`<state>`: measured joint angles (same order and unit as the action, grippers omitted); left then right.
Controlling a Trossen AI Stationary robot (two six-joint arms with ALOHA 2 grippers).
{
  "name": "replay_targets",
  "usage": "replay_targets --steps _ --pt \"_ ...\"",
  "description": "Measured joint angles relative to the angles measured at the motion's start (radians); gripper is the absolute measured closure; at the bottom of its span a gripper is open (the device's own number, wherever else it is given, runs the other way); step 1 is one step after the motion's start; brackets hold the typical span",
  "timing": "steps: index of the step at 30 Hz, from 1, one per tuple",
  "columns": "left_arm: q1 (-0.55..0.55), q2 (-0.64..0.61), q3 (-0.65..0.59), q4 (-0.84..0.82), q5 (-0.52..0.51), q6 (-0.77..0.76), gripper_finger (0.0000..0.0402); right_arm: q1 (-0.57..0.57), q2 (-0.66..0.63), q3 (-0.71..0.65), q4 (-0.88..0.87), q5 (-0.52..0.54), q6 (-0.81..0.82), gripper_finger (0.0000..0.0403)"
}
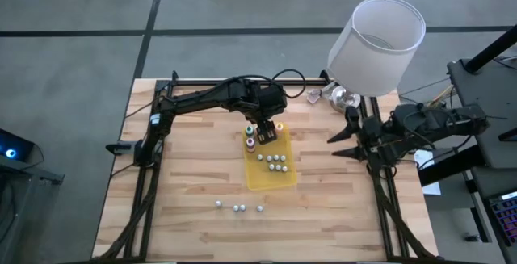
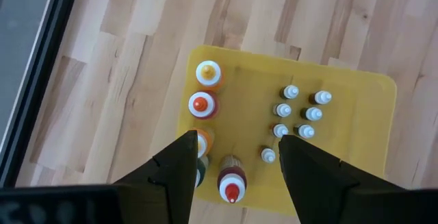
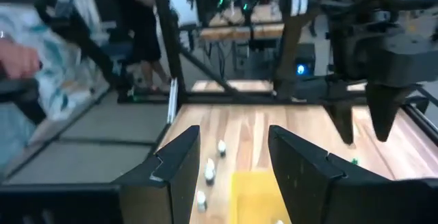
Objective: Pick & Place food coloring
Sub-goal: Put the small black food coloring bottle into the bin
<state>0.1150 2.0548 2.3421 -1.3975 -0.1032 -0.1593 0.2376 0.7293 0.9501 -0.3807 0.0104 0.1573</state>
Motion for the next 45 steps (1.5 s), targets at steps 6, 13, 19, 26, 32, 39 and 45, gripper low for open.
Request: replay_targets --steps 6,13,19,26,32,39,45 --pt "0.000 0.000 0.000 0.000 0.000 -0.002 0.0225 -0.051 -0.075 -0.118 0.077 -0.021 0.021 0.0236" --pt "0.000 0.000 0.000 0.006 0.000 -0.015 0.0225 -0.129 -0.161 -0.189 0.070 -0.067 0.006 0.0236" --pt "0.000 0.000 0.000 0.011 0.000 -0.020 0.0225 -0.155 -0.241 -0.239 0.063 -0.073 -0.025 0.0236" --pt "0.001 0.000 0.000 0.020 -0.003 -0.027 0.0225 -0.154 -0.388 -0.371 0.035 -0.063 0.016 0.0236" --pt "0.001 0.000 0.000 0.043 -0.003 -0.028 0.0225 -0.154 -0.524 -0.471 0.067 -0.063 0.046 0.0236" --pt "0.001 0.000 0.000 0.046 -0.003 -0.029 0.0225 -0.153 -0.651 -0.550 0.080 -0.060 0.042 0.0236" --pt "0.001 0.000 -0.004 0.071 -0.003 -0.032 0.0225 -0.153 -0.722 -0.626 0.109 -0.061 0.049 0.0236"
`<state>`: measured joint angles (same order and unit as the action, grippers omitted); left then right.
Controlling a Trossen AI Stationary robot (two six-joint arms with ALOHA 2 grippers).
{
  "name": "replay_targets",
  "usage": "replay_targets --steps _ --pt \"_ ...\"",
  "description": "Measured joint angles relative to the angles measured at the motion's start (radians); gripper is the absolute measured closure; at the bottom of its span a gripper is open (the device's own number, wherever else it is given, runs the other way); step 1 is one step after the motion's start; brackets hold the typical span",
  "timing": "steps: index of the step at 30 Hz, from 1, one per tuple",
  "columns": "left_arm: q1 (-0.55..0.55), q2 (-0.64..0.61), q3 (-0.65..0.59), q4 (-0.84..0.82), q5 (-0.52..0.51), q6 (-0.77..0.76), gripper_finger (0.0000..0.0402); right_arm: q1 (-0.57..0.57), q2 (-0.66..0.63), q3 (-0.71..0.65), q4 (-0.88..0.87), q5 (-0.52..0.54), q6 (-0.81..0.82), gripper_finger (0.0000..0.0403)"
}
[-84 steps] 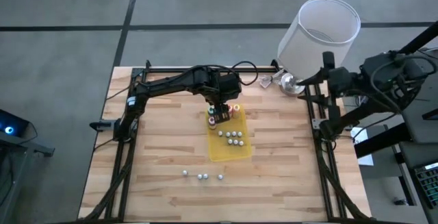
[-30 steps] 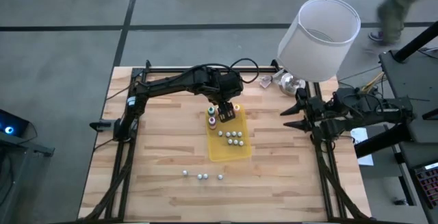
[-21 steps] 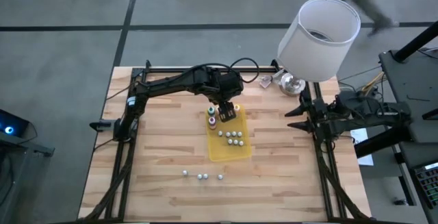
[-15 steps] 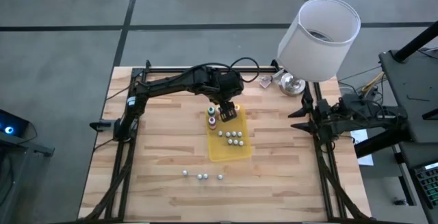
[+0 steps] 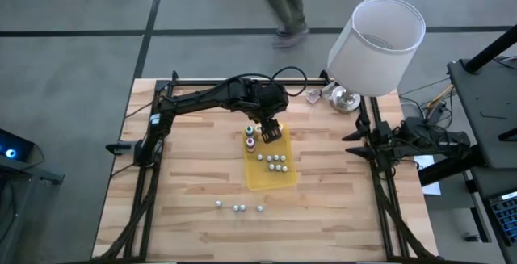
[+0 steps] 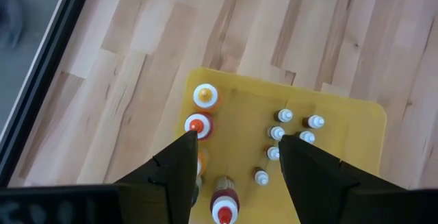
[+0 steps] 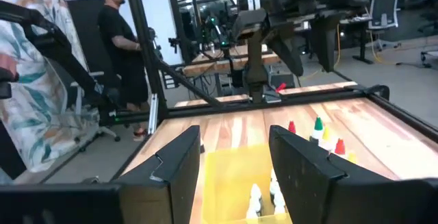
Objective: Pick & Place food coloring
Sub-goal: Put the small black food coloring bottle into the bin
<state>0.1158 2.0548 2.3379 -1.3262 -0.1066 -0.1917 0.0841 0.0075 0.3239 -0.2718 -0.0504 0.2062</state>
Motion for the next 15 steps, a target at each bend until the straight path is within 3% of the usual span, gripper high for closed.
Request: replay_targets --steps 15 --pt "-0.001 0.000 -0.007 0.010 0.000 0.000 0.0225 0.000 -0.006 -0.208 0.294 -0.002 0.000 0.0236"
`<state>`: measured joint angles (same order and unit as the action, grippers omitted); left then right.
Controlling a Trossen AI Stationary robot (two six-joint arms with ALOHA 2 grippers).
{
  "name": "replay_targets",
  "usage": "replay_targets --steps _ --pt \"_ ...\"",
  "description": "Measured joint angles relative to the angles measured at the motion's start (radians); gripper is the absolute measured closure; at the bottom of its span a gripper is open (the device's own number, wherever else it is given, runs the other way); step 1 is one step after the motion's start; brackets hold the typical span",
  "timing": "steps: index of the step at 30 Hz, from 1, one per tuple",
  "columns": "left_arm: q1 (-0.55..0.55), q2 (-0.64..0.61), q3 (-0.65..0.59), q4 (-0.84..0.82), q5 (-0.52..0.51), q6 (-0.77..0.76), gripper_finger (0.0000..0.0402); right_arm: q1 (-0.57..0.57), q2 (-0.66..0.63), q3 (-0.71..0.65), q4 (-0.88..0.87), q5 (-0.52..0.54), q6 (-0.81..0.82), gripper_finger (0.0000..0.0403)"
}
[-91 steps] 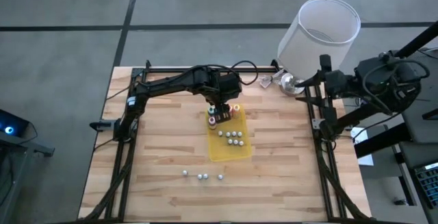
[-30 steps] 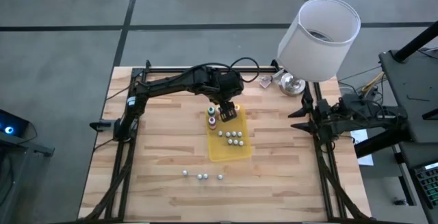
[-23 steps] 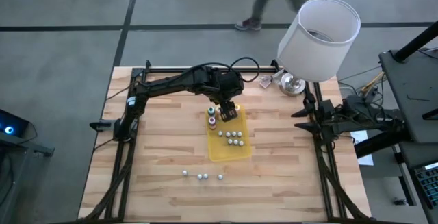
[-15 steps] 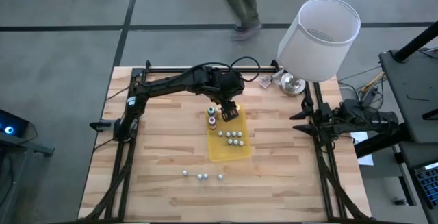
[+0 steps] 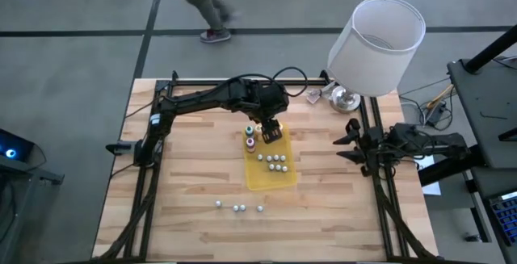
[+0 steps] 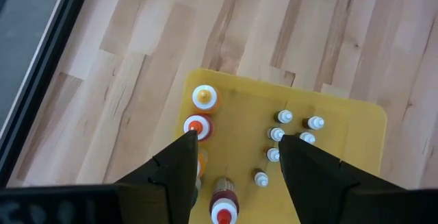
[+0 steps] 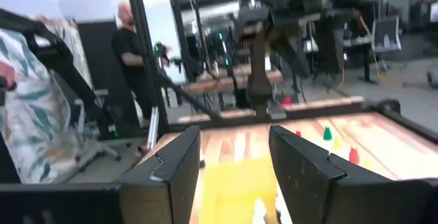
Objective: Pick & Place food coloring
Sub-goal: Put the small black food coloring bottle into the bin
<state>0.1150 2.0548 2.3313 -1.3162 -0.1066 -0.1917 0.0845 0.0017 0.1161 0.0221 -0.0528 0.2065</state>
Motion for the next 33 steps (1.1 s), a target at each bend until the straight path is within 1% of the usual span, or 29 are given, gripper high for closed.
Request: replay_targets --steps 6,10,21,26,28,33 --pt "0.000 0.000 -0.014 -0.004 0.000 0.000 0.0225 0.000 0.000 -0.105 0.182 -0.004 0.003 0.0236" --pt "0.000 0.000 -0.014 -0.003 0.000 0.000 0.0225 0.000 0.000 -0.108 0.197 -0.012 -0.009 0.0236" --pt "0.000 0.000 -0.014 -0.004 0.000 0.019 0.0225 0.000 0.002 -0.107 0.190 -0.010 -0.026 0.0236" --pt "0.002 0.000 -0.014 -0.004 0.000 0.018 0.0225 0.000 0.006 -0.107 0.096 -0.058 0.000 0.0236" --pt "0.002 0.000 -0.014 -0.004 0.000 0.017 0.0225 0.000 0.006 -0.107 0.063 -0.060 0.009 0.0236" --pt "0.002 0.000 -0.015 -0.004 0.000 0.010 0.0225 0.000 0.006 -0.107 0.057 -0.060 -0.027 0.0236"
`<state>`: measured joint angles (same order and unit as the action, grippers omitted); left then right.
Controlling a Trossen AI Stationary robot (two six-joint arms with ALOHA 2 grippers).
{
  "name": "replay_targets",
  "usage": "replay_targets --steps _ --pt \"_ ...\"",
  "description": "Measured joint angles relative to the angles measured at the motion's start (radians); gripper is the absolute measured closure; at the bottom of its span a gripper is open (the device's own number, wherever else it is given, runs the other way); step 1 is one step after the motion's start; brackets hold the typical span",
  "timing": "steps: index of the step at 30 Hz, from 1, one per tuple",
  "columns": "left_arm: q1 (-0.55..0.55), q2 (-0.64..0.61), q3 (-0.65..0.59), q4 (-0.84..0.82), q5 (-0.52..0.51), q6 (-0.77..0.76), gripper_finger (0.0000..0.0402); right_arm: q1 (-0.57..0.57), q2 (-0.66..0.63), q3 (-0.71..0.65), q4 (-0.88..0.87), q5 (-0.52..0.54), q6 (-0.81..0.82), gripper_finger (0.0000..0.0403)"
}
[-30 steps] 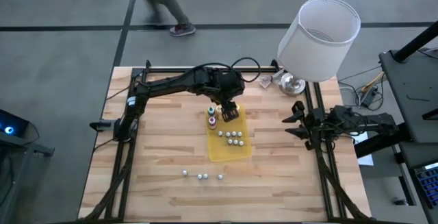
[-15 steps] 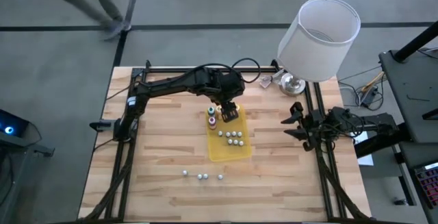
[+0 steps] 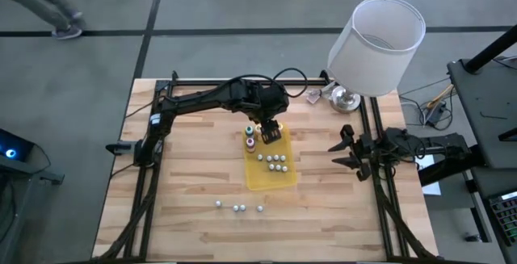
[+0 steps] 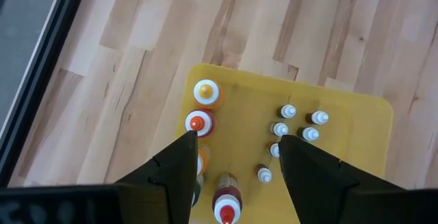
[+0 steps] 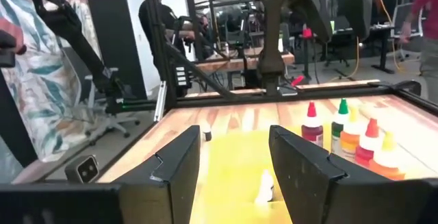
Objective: Pick & Place food coloring
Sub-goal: Put the small black food coloring bottle into the bin
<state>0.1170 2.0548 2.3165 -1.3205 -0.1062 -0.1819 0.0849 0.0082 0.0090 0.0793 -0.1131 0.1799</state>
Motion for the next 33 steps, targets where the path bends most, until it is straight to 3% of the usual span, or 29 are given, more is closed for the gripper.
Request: replay_targets --steps 33 --pt "0.001 0.000 0.000 0.000 0.000 -0.082 0.0225 0.000 0.006 0.000 -0.054 0.009 -0.083 0.0236"
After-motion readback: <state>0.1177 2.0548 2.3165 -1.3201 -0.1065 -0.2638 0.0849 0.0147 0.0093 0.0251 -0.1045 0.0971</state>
